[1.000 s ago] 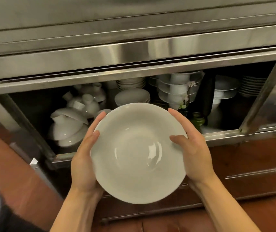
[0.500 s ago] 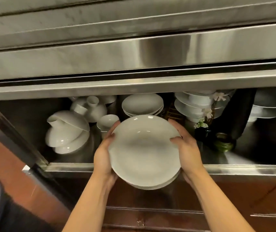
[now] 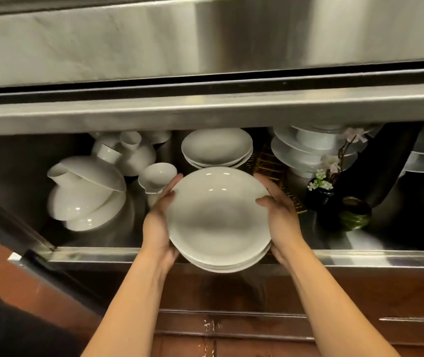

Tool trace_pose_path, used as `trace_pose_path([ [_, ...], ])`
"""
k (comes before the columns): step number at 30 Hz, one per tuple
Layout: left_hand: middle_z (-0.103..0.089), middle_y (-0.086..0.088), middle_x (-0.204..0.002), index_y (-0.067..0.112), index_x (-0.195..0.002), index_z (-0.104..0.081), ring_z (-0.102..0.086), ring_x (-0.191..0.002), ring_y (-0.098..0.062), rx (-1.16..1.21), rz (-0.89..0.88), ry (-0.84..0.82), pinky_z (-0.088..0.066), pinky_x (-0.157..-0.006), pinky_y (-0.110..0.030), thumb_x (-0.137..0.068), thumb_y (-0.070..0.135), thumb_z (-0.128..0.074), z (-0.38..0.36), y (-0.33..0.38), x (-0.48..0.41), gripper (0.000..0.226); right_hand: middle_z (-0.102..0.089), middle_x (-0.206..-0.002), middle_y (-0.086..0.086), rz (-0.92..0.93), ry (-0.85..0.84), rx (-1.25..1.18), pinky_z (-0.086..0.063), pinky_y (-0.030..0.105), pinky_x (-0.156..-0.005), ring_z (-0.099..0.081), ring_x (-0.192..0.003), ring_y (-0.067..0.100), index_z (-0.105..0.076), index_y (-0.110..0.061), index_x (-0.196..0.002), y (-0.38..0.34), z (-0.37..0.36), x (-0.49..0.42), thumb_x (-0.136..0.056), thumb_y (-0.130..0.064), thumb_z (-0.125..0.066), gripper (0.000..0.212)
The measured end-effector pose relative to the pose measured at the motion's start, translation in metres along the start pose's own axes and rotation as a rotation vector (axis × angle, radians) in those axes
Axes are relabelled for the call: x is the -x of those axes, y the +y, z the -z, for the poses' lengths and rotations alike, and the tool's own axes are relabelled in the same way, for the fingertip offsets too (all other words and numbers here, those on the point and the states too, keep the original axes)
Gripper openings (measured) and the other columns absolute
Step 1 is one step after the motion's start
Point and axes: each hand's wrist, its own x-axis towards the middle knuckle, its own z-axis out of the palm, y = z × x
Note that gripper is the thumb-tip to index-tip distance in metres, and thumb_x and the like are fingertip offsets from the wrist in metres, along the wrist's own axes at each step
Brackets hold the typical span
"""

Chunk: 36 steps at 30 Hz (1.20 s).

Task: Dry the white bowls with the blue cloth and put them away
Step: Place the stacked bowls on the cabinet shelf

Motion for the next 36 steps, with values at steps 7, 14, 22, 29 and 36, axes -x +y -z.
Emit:
trace_pose_path([
  [7,-0.081,-0.008,-0.114,0.019,-0.135,-0.068,-0.081,-0.089,-0.024,0.017,0.015,-0.03,-0.065,-0.069,-0.034,-0.105,0.016,-0.045,0.002,-0.008,-0.019,0.037,-0.067,-0.137,0.0,-0.033,0.017,-0.037,-0.056,0.037,-0.088,-0.063,-0.123,0.025,-0.071,-0.046,-0.113,0.008,0.002,-0.017,-0.09,-0.004,-0.049,0.053],
  [14,-0.083,-0.006,-0.112,0.018,-0.137,-0.066,-0.082,-0.092,-0.024,0.04,0.034,-0.025,-0.065,-0.068,-0.034,-0.106,0.018,-0.048,0.001,-0.009,-0.037,0.036,-0.067,-0.136,-0.001,-0.058,0.04,-0.028,-0.054,0.042,-0.098,-0.062,-0.123,0.023,-0.072,-0.046,-0.108,0.006,-0.003,-0.033,-0.094,-0.007,-0.048,0.047],
  [22,-0.083,-0.004,-0.109,0.02,-0.138,-0.065,-0.08,-0.093,-0.026,0.019,0.04,-0.066,-0.064,-0.074,-0.038,-0.106,0.019,-0.045,-0.008,-0.005,-0.046,0.038,-0.072,-0.118,-0.013,-0.009,0.056,-0.035,-0.055,0.012,-0.065,-0.073,-0.088,-0.007,-0.072,-0.037,-0.114,0.005,-0.002,-0.046,-0.098,-0.01,-0.047,0.04],
  [29,-0.081,-0.006,-0.119,0.024,-0.117,-0.08,-0.075,-0.114,-0.029,-0.108,-0.064,0.131,-0.06,-0.097,-0.046,-0.1,0.024,-0.065,-0.015,0.004,-0.036,0.023,-0.066,-0.135,-0.004,0.162,0.079,0.113,-0.048,0.038,-0.111,-0.061,-0.126,0.012,-0.066,-0.018,-0.136,-0.004,0.003,-0.042,-0.102,-0.015,-0.054,0.036],
  [36,-0.075,0.004,-0.125,0.038,-0.11,-0.076,-0.067,-0.123,-0.019,-0.31,-0.626,0.049,-0.047,-0.106,-0.035,-0.102,0.055,-0.041,-0.005,0.036,-0.004,0.04,-0.074,-0.123,-0.013,0.531,-0.064,0.199,-0.049,0.025,-0.104,-0.065,-0.122,0.004,-0.069,-0.043,-0.115,-0.046,-0.001,-0.02,-0.093,-0.042,-0.056,0.026],
])
